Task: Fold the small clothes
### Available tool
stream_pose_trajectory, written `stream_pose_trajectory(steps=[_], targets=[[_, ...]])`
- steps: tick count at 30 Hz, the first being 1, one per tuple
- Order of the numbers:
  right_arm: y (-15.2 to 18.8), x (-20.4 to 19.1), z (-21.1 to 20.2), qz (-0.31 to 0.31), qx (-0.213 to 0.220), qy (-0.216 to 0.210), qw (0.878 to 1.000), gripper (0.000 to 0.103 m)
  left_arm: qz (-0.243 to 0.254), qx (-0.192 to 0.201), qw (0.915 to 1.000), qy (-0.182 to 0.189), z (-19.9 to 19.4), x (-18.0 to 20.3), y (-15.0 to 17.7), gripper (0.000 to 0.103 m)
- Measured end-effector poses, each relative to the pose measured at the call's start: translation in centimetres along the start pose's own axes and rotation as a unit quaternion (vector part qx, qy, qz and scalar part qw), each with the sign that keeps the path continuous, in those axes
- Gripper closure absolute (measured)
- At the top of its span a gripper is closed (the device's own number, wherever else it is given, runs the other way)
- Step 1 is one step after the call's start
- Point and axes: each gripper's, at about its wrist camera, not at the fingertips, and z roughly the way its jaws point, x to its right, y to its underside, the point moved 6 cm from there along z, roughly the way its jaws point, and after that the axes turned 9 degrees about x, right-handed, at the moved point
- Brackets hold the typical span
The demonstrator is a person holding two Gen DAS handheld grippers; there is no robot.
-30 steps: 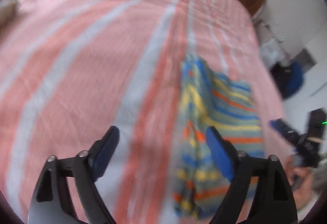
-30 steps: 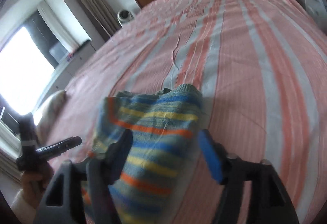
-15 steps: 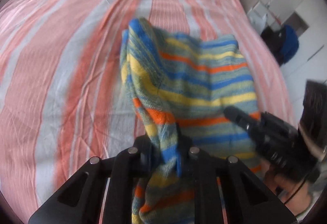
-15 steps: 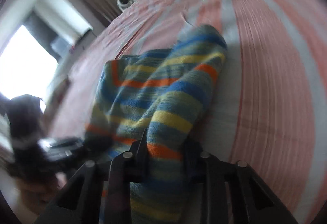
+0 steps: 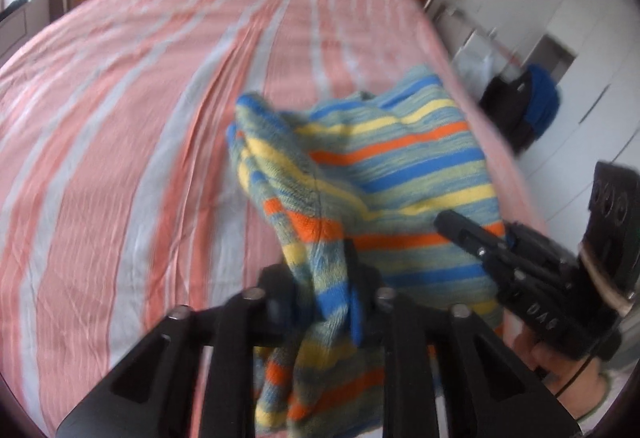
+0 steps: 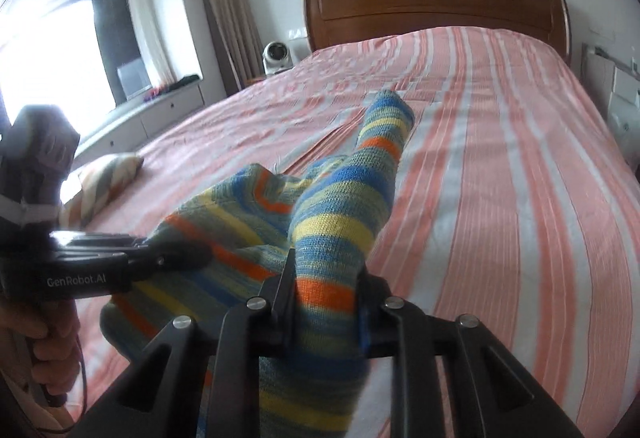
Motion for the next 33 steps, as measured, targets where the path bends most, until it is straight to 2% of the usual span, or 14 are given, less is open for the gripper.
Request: stream_pose_trajectory(steps=[1,3,4,5,6,8,9,10,12,16,21,23,29,33], targets=[[0.4,0.4,1.1,0.013,-0.019,-0.002,1.0,0.076,0.003,-0.014,0.9997,-0.021,0.8,-0.7,1.1,0.065],[3.2,2.2,2.7,0.035,-0.079,0.015,0.996,0.063,0.011,-0.028,0.9976,-0.062,0.9,-2.0,3.1,0.064],[4.4,3.1,2.7,0.042,-0.094,0.029,0.994,0.054,0.014,-0.025,0.9971,-0.071,0.4,-2.4,3.9,0.056],[5.1,3.8,1.9,0.049,-0.092,0.035,0.994,0.044,0.02,-0.014,0.9966,-0.078,-0.9,-2.6,4.7,0.05],[5.6,4.4,0.8,0.051,-0.087,0.039,0.994,0.037,0.034,0.004,0.9944,-0.1,-2.7,-2.6,5.5,0.035],[6.4,5.0,-2.0,0.038,-0.074,0.056,0.995,0.01,0.068,0.045,0.9865,-0.142,-5.9,-2.1,6.3,0.017],[6.5,5.1,-3.3,0.026,-0.065,0.061,0.996,0.007,0.083,0.064,0.9822,-0.156,-7.2,-1.8,6.6,0.005],[6.5,5.1,-4.6,0.012,-0.057,0.065,0.996,0.003,0.099,0.087,0.9763,-0.172,-8.9,-1.1,6.9,0.001],[6.7,4.8,-7.3,-0.027,-0.042,0.076,0.996,0.001,0.114,0.111,0.9694,-0.187,-11.0,0.0,7.3,0.001],[6.8,2.7,-13.6,-0.102,-0.002,0.102,0.989,0.001,0.127,0.12,0.9625,-0.207,-14.1,2.5,8.1,0.001],[7.1,-0.1,-20.5,-0.101,0.059,0.101,0.988,0.001,0.125,0.174,0.9453,-0.246,-18.6,5.8,10.3,0.0],[8.0,-1.0,-22.0,-0.084,0.053,0.095,0.991,0.001,0.122,0.183,0.9461,-0.237,-19.4,6.9,11.5,0.0],[10.7,-2.1,-23.4,-0.019,0.012,0.044,0.999,0.001,0.134,0.154,0.9547,-0.217,-20.9,8.7,15.3,0.0],[11.3,-2.7,-24.4,-0.011,-0.018,0.049,0.999,0.001,0.145,0.146,0.9564,-0.207,-21.4,9.6,16.0,0.0]])
